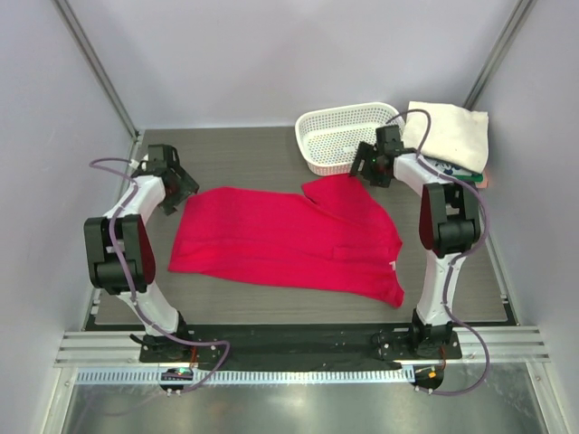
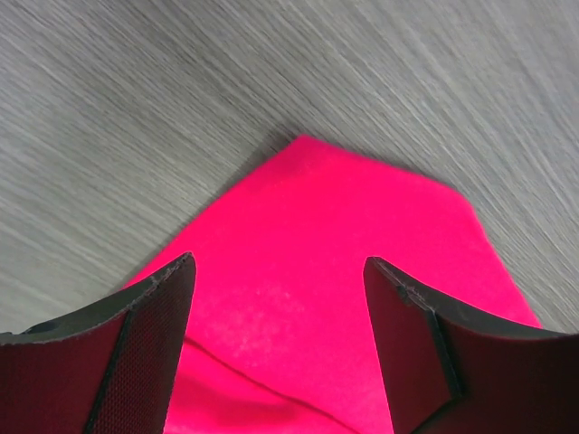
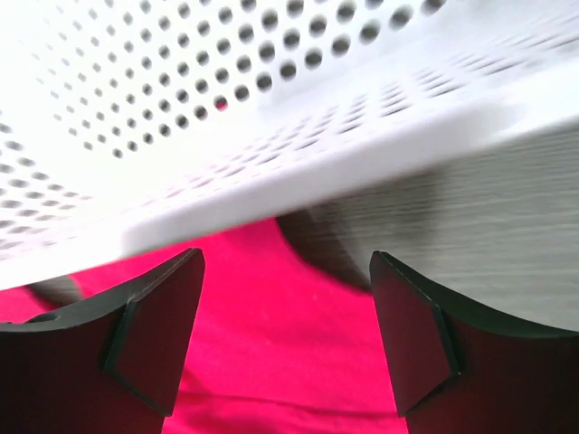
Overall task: Fold and stack the t-shirts
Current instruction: Fold the tshirt
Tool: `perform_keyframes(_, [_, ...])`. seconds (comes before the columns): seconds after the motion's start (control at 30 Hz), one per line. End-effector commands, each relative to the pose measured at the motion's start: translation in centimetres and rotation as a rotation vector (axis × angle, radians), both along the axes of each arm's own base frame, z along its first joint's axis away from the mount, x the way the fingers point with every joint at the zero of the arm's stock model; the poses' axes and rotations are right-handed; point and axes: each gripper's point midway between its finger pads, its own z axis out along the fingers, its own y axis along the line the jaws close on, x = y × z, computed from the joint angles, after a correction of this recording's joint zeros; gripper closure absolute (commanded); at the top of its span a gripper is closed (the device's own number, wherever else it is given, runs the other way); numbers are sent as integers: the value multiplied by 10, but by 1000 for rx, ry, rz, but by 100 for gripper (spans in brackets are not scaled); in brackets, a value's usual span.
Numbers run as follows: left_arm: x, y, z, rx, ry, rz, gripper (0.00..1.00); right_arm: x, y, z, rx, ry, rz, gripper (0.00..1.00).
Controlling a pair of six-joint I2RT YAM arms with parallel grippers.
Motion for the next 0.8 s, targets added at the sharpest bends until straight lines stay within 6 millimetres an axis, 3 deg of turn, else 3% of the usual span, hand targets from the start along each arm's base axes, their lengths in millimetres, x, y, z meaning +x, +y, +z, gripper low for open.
perform_keyframes(0.0, [24,4,7,-23,-89,1,25,8,22,-12,-20,-22,113,20])
perform_keyframes(0.2, [32,6,-25,-66,-73,12,26,12,40,-40,-22,-31,180,25])
perform_keyframes(0.27, [35,8,-33,-63,-63,9,27,14,41,-47,-20,-29,180,29])
perform_keyframes(0.33, [40,12,-36,-68,-65,10,28,15,42,-49,-20,-30,187,41])
perform_keyframes(0.57, [57,11,-59,-97,-44,-10,30,25,43,-42,-34,-65,204,55])
perform_keyframes(0.6, [60,11,-65,-102,-42,-13,30,26,45,-42,-30,-67,210,61])
perform_keyframes(0.77, [79,-6,-63,-187,-73,-82,35,28,56,-34,17,-80,241,78])
